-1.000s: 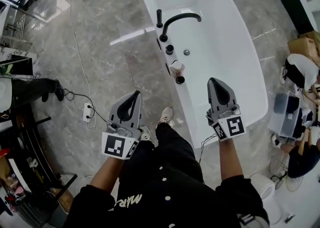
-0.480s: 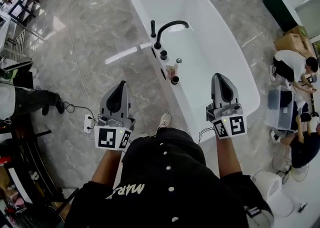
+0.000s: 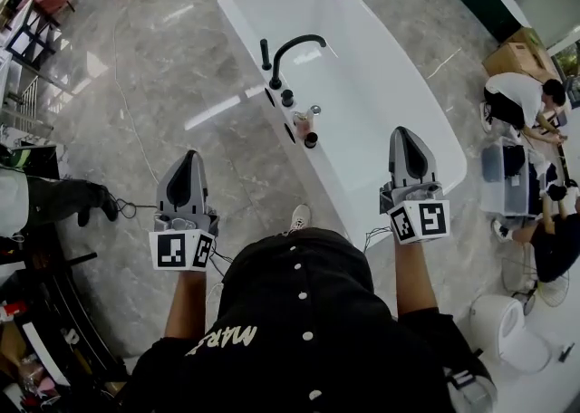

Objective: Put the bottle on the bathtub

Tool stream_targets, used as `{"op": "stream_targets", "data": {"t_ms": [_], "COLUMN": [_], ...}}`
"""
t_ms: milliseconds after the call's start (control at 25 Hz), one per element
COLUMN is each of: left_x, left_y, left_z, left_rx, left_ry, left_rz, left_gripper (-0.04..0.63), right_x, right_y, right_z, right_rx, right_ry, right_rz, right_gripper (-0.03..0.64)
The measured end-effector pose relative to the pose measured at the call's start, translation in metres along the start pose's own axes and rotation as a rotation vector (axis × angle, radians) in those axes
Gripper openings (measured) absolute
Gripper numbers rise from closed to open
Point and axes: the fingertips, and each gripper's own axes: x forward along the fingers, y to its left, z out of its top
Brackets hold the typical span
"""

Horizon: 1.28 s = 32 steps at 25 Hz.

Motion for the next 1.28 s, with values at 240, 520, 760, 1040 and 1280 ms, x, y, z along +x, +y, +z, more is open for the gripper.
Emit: {"op": "stream_targets", "data": {"t_ms": [240, 520, 760, 1040, 1280], "left_x": [-0.024, -0.026, -0.025, -0.024, -0.025], "left_y": [0.025, 0.017, 0.012, 0.011, 0.013], "left_z": [-0.011, -0.014, -0.013, -0.013, -0.013], "left_rx": [0.013, 0.034, 0.030, 0.033, 0.037], "left_ry": [0.028, 0.037, 0.037, 0.041, 0.043], "left_rz": [0.099, 0.082, 0.080, 0.084, 0.090], "left_gripper": [0.009, 0.009, 0.009, 0.009, 0.009], "right_x": [-0.024, -0.031, -0.024, -0.016, -0.010], "right_y": [-0.016, -0.021, -0.008, -0.003, 0.004], "right_z": [-0.011, -0.024, -0.020, -0.019, -0.017], "right_rx": [0.002, -0.001, -0.020, -0.020, -0.028], "right_ry": [0.015, 0.033, 0.030, 0.031, 0.028], "right_rz": [-0.057, -0.071, -0.039, -0.010, 0.004], "right_gripper": [0.002, 0.002, 0.002, 0.002, 0.002]}}
